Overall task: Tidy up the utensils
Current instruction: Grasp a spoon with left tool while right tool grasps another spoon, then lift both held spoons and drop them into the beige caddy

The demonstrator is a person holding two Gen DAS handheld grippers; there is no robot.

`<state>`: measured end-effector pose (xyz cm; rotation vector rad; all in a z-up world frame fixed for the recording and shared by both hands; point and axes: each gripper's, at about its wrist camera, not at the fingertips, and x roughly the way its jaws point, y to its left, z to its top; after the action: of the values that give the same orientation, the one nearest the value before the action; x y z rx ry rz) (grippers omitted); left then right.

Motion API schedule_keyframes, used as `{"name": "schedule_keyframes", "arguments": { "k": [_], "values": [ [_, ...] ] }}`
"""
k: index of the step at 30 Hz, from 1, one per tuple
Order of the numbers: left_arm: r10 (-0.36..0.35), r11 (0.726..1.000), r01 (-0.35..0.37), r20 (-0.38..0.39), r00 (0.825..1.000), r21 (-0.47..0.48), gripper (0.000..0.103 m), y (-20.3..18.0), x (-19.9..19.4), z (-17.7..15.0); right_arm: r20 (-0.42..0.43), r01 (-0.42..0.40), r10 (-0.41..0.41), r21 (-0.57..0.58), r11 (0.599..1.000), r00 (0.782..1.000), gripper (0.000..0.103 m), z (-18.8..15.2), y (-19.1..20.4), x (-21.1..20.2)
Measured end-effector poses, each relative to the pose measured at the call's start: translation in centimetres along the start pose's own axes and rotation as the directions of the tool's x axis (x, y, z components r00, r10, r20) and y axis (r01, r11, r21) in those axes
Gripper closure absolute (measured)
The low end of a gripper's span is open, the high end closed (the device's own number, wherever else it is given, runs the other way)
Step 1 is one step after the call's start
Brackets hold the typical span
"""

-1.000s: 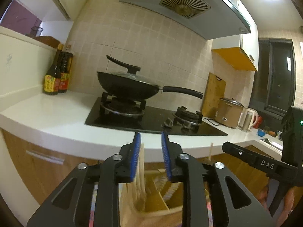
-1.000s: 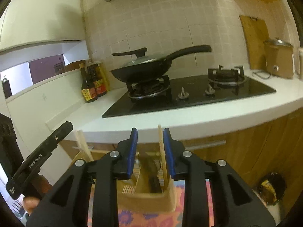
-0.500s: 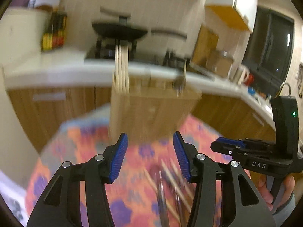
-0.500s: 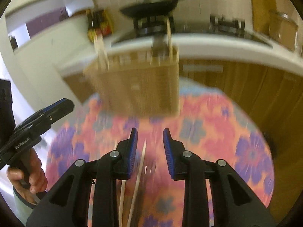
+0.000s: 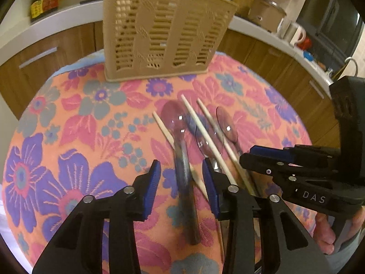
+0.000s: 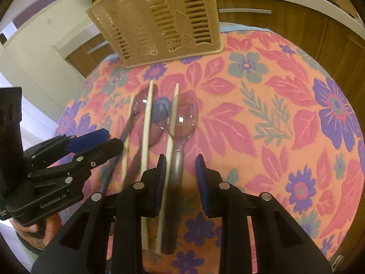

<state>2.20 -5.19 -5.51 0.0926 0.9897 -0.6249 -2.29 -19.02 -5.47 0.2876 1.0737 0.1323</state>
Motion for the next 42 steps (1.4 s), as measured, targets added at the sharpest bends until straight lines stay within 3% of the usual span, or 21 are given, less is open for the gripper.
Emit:
{"name": "schedule_keyframes", "arguments": {
  "k": [1,7,9,10,18,22,27,31,36,40,42],
  "values": [
    [0.007,1.000,-0.007,-0.010,1.000,0.008,0.074,-0.1,0.3,0.0,-0.002,0.001,-0.001,-0.001,1.000,1.000,0.081,-0.1,0.0,0.1],
    [0.058,0.998,-0.057,-0.021,0.998,0.035,0.074,-1.4,1.0,0.6,-0.004,0.049,-0.049,-0.064,0.997,0.999,0.085,-0.2,1.6,0.3],
    [0.094,0.994,-0.093,-0.014,0.995,0.055,0.085,-1.9,1.2,0.7,-0.007,0.055,-0.055,-0.085,0.995,0.998,0.093,-0.2,2.1,0.3],
    [0.080,0.995,-0.079,-0.016,0.997,0.055,0.092,-2.0,1.2,0.7,-0.013,0.045,-0.046,-0.082,0.996,0.999,0.093,-0.1,2.1,0.3],
    [0.039,0.999,-0.039,0.030,0.999,-0.014,0.093,-0.7,-0.6,-0.1,0.006,0.058,-0.058,-0.039,0.998,0.998,0.093,-0.1,0.5,-0.7],
    [0.083,0.996,-0.081,0.046,0.995,-0.049,0.093,0.7,-2.2,-0.7,0.028,0.089,-0.088,-0.034,0.995,0.996,0.093,-0.1,-0.4,-2.0],
    [0.194,0.979,-0.191,0.030,0.981,-0.074,0.093,2.3,-3.2,-1.9,0.023,0.152,-0.151,-0.049,0.987,0.988,0.093,-0.5,-1.5,-2.5],
    [0.183,0.980,-0.182,0.007,0.983,-0.076,0.092,2.9,-3.6,-3.1,-0.006,0.161,-0.161,-0.057,0.985,0.987,0.093,-1.0,-2.0,-2.1],
    [0.117,0.989,-0.118,-0.018,0.993,-0.085,0.086,3.1,-3.4,-3.3,-0.043,0.143,-0.146,-0.053,0.988,0.988,0.092,-1.4,-2.2,-1.5],
    [0.078,0.992,-0.079,-0.022,0.997,-0.097,0.068,3.7,-3.5,-3.3,-0.081,0.105,-0.108,-0.038,0.994,0.991,0.091,-1.1,-2.7,-1.4],
    [0.077,0.993,-0.079,-0.031,0.997,-0.086,0.065,3.9,-3.4,-3.1,-0.106,0.067,-0.070,-0.024,0.997,0.992,0.082,-0.7,-3.0,-1.4]
  ]
}}
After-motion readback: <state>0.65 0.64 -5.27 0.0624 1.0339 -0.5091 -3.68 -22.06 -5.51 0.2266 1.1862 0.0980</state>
